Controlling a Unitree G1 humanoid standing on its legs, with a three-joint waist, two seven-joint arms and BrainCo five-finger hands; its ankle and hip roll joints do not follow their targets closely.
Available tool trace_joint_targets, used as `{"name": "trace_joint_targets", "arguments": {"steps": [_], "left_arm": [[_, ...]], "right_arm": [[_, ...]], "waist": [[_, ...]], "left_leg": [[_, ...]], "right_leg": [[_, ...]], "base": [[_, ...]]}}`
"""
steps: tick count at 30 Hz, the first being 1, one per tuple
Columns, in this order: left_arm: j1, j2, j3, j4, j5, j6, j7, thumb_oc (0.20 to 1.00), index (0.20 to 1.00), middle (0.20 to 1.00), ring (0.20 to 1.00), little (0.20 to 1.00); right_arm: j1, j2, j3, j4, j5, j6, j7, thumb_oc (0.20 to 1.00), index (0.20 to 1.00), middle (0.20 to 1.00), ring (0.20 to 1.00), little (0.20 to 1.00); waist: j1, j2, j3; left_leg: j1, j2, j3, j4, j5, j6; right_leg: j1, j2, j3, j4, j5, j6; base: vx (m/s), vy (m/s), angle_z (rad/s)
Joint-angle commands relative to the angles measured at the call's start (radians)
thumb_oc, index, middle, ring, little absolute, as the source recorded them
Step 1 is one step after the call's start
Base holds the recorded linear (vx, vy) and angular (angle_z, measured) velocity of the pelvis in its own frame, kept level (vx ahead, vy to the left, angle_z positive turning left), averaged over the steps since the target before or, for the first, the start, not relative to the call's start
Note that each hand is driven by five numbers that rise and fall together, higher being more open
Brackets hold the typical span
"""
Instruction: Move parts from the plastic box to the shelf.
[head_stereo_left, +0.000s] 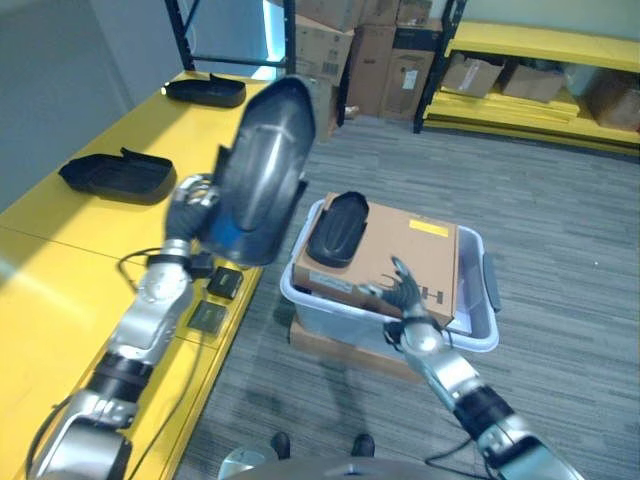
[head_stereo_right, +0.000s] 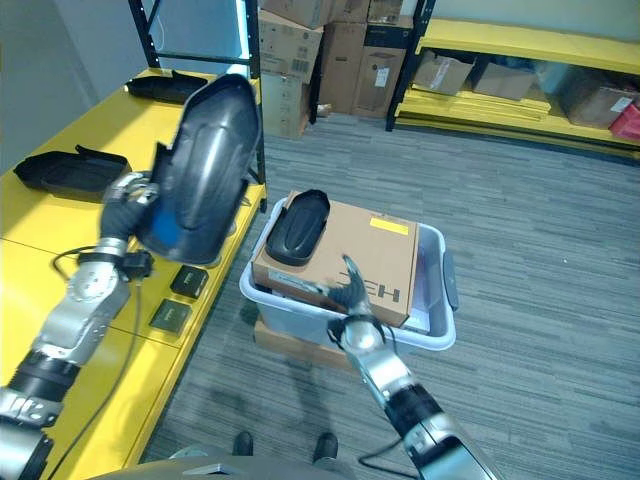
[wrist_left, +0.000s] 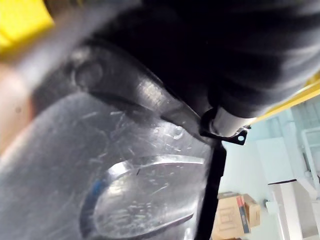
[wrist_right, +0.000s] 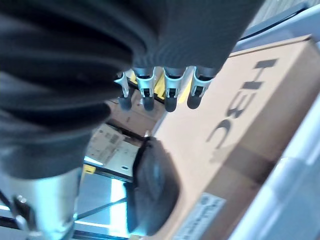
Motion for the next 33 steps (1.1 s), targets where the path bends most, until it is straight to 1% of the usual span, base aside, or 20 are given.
{"name": "trace_joint_targets", "arguments": {"steps": [1, 3, 6, 7, 9, 10, 12, 13, 15, 18, 19, 21, 22, 24, 26, 27, 28, 29, 32, 33], "left_arm": [[-0.065, 0.036, 0.032, -0.009, 0.015, -0.145, 0.021, 0.2, 0.2, 0.2, 0.2, 0.2], [-0.012, 0.07, 0.101, -0.045, -0.007, -0.146, 0.022, 0.2, 0.2, 0.2, 0.2, 0.2], [0.019, 0.09, 0.146, -0.074, -0.033, -0.14, 0.014, 0.2, 0.2, 0.2, 0.2, 0.2], [0.035, 0.101, 0.159, -0.076, -0.057, -0.159, 0.014, 0.2, 0.2, 0.2, 0.2, 0.2], [0.049, 0.095, 0.16, -0.077, -0.066, -0.178, -0.004, 0.2, 0.2, 0.2, 0.2, 0.2], [0.054, 0.096, 0.162, -0.084, -0.066, -0.177, -0.001, 0.2, 0.2, 0.2, 0.2, 0.2], [0.069, 0.094, 0.168, -0.09, -0.072, -0.187, 0.012, 0.2, 0.2, 0.2, 0.2, 0.2], [0.118, 0.074, 0.203, -0.123, -0.081, -0.198, -0.014, 0.2, 0.2, 0.2, 0.2, 0.2], [0.141, 0.067, 0.22, -0.144, -0.082, -0.195, -0.021, 0.2, 0.2, 0.2, 0.2, 0.2], [0.162, 0.048, 0.237, -0.163, -0.081, -0.188, -0.027, 0.2, 0.2, 0.2, 0.2, 0.2], [0.167, 0.03, 0.231, -0.177, -0.089, -0.187, -0.056, 0.2, 0.2, 0.2, 0.2, 0.2], [0.167, 0.027, 0.229, -0.177, -0.093, -0.187, -0.066, 0.2, 0.2, 0.2, 0.2, 0.2], [0.151, 0.012, 0.203, -0.164, -0.107, -0.192, -0.115, 0.2, 0.2, 0.2, 0.2, 0.2], [0.143, -0.006, 0.182, -0.158, -0.099, -0.193, -0.12, 0.2, 0.2, 0.2, 0.2, 0.2], [0.152, -0.018, 0.18, -0.163, -0.093, -0.198, -0.121, 0.2, 0.2, 0.2, 0.2, 0.2], [0.154, -0.019, 0.181, -0.165, -0.094, -0.197, -0.122, 0.2, 0.2, 0.2, 0.2, 0.2], [0.168, -0.024, 0.186, -0.177, -0.083, -0.201, -0.117, 0.2, 0.2, 0.2, 0.2, 0.2], [0.184, -0.027, 0.194, -0.193, -0.071, -0.203, -0.11, 0.2, 0.2, 0.2, 0.2, 0.2], [0.191, -0.028, 0.203, -0.202, -0.069, -0.208, -0.11, 0.2, 0.2, 0.2, 0.2, 0.2], [0.167, -0.014, 0.19, -0.188, -0.051, -0.216, -0.093, 0.2, 0.2, 0.2, 0.2, 0.2]], "right_arm": [[0.005, -0.016, -0.019, -0.029, -0.033, -0.026, 0.075, 1.0, 1.0, 1.0, 1.0, 1.0], [0.079, -0.01, -0.026, -0.008, -0.035, -0.007, 0.116, 1.0, 1.0, 1.0, 1.0, 1.0], [0.132, 0.002, -0.019, 0.031, -0.058, -0.023, 0.128, 1.0, 1.0, 1.0, 1.0, 1.0], [0.185, 0.012, -0.016, 0.091, -0.07, -0.043, 0.123, 1.0, 1.0, 1.0, 1.0, 1.0], [0.224, 0.022, -0.022, 0.137, -0.068, -0.058, 0.104, 1.0, 1.0, 1.0, 1.0, 1.0], [0.233, 0.027, -0.025, 0.162, -0.071, -0.062, 0.104, 1.0, 1.0, 1.0, 1.0, 1.0], [0.242, 0.033, -0.025, 0.218, -0.072, -0.063, 0.115, 1.0, 1.0, 1.0, 1.0, 1.0], [0.241, 0.051, -0.03, 0.298, -0.088, -0.076, 0.136, 1.0, 1.0, 1.0, 1.0, 1.0], [0.24, 0.056, -0.022, 0.323, -0.107, -0.07, 0.146, 1.0, 1.0, 1.0, 1.0, 1.0], [0.24, 0.059, -0.008, 0.346, -0.14, -0.041, 0.163, 1.0, 1.0, 1.0, 1.0, 1.0], [0.251, 0.065, -0.01, 0.357, -0.141, -0.019, 0.15, 1.0, 1.0, 1.0, 1.0, 1.0], [0.253, 0.066, -0.011, 0.36, -0.134, -0.02, 0.144, 1.0, 1.0, 1.0, 1.0, 1.0], [0.273, 0.069, -0.027, 0.368, -0.109, -0.016, 0.117, 1.0, 1.0, 1.0, 1.0, 1.0], [0.285, 0.079, -0.04, 0.391, -0.11, -0.022, 0.115, 1.0, 1.0, 1.0, 1.0, 1.0], [0.285, 0.088, -0.047, 0.413, -0.131, -0.022, 0.123, 1.0, 1.0, 1.0, 1.0, 1.0], [0.284, 0.089, -0.048, 0.415, -0.132, -0.023, 0.122, 1.0, 1.0, 1.0, 1.0, 1.0], [0.274, 0.096, -0.043, 0.428, -0.151, -0.02, 0.126, 1.0, 1.0, 1.0, 1.0, 1.0], [0.258, 0.103, -0.036, 0.446, -0.163, -0.021, 0.13, 1.0, 1.0, 1.0, 1.0, 1.0], [0.245, 0.113, -0.03, 0.457, -0.162, -0.017, 0.118, 1.0, 1.0, 1.0, 1.0, 1.0], [0.235, 0.12, -0.031, 0.447, -0.14, -0.007, 0.088, 1.0, 1.0, 1.0, 1.0, 1.0]], "waist": [[0.037, 0.026, -0.061], [0.037, 0.028, -0.054], [0.034, 0.028, -0.047], [0.014, 0.03, -0.038], [-0.003, 0.029, -0.035], [-0.006, 0.027, -0.034], [-0.003, 0.025, -0.03], [0.016, 0.022, -0.025], [0.023, 0.021, -0.023], [0.032, 0.018, -0.019], [0.034, 0.015, -0.013], [0.03, 0.015, -0.013], [0.009, 0.018, -0.01], [-0.002, 0.017, -0.011], [-0.003, 0.019, -0.007], [-0.002, 0.019, -0.008], [0.005, 0.02, -0.009], [0.019, 0.021, -0.01], [0.031, 0.022, -0.011], [0.023, 0.026, 0.004]], "left_leg": [[-0.049, 0.021, -0.075, -0.009, -0.052, -0.035], [-0.059, 0.015, -0.09, -0.009, -0.049, -0.03], [-0.067, 0.008, -0.11, -0.009, -0.046, -0.024], [-0.072, -0.003, -0.156, -0.009, -0.04, -0.018], [-0.075, -0.011, -0.195, -0.009, -0.033, -0.02], [-0.077, -0.013, -0.208, -0.009, -0.031, -0.022], [-0.078, -0.012, -0.226, -0.009, -0.025, -0.027], [-0.083, -0.004, -0.236, -0.009, -0.017, -0.037], [-0.087, 0.0, -0.237, -0.009, -0.012, -0.044], [-0.093, 0.009, -0.222, -0.009, -0.004, -0.055], [-0.104, 0.016, -0.158, -0.009, -0.001, -0.061], [-0.11, 0.018, -0.14, -0.009, 0.002, -0.064], [-0.128, 0.027, 0.0, -0.006, 0.001, -0.068], [-0.133, 0.023, 0.07, -0.002, -0.017, -0.071], [-0.143, 0.016, 0.106, 0.015, -0.022, -0.064], [-0.144, 0.015, 0.107, 0.018, -0.023, -0.063], [-0.146, 0.006, 0.103, 0.024, -0.03, -0.049], [-0.142, -0.008, 0.076, 0.027, -0.039, -0.033], [-0.143, -0.02, 0.055, 0.052, -0.058, -0.012], [-0.131, -0.041, 0.037, 0.08, -0.079, 0.029]], "right_leg": [[0.057, -0.037, -0.011, 0.002, -0.125, 0.108], [0.055, -0.04, -0.005, 0.009, -0.126, 0.112], [0.043, -0.038, 0.006, 0.042, -0.14, 0.112], [0.024, -0.003, 0.059, 0.082, -0.167, 0.093], [0.017, 0.026, 0.098, 0.097, -0.177, 0.078], [0.015, 0.033, 0.102, 0.098, -0.18, 0.075], [0.016, 0.046, 0.108, 0.104, -0.186, 0.065], [0.021, 0.058, 0.099, 0.096, -0.188, 0.052], [0.026, 0.064, 0.09, 0.088, -0.188, 0.047], [0.037, 0.072, 0.069, 0.07, -0.184, 0.041], [0.045, 0.071, 0.016, 0.056, -0.179, 0.042], [0.046, 0.07, 0.0, 0.052, -0.177, 0.044], [0.061, 0.06, -0.081, 0.042, -0.174, 0.049], [0.076, 0.053, -0.115, 0.047, -0.191, 0.055], [0.079, 0.045, -0.134, 0.065, -0.2, 0.054], [0.078, 0.044, -0.135, 0.068, -0.202, 0.054], [0.072, 0.039, -0.132, 0.092, -0.214, 0.05], [0.065, 0.032, -0.121, 0.127, -0.231, 0.047], [0.052, 0.015, -0.117, 0.205, -0.27, 0.045], [-0.015, -0.031, -0.086, 0.439, -0.248, 0.084]], "base": [[-0.04, 0.025, -0.01], [-0.05, 0.012, -0.01], [-0.04, -0.028, 0.08], [-0.02, -0.055, 0.3], [-0.01, -0.076, 0.91], [0.0, -0.09, 1.58], [-0.01, -0.099, 1.23], [-0.01, -0.107, 0.52], [-0.01, -0.066, 0.43], [-0.01, -0.035, 0.46], [-0.04, -0.015, 0.48], [-0.02, 0.007, 1.23], [0.01, 0.048, 1.48], [0.12, 0.089, 1.57], [0.16, 0.118, 1.77], [0.19, 0.145, 1.04], [0.21, 0.145, 0.77], [0.22, 0.145, 0.18], [0.23, 0.12, -0.28], [0.33, 0.258, 0.0]]}}
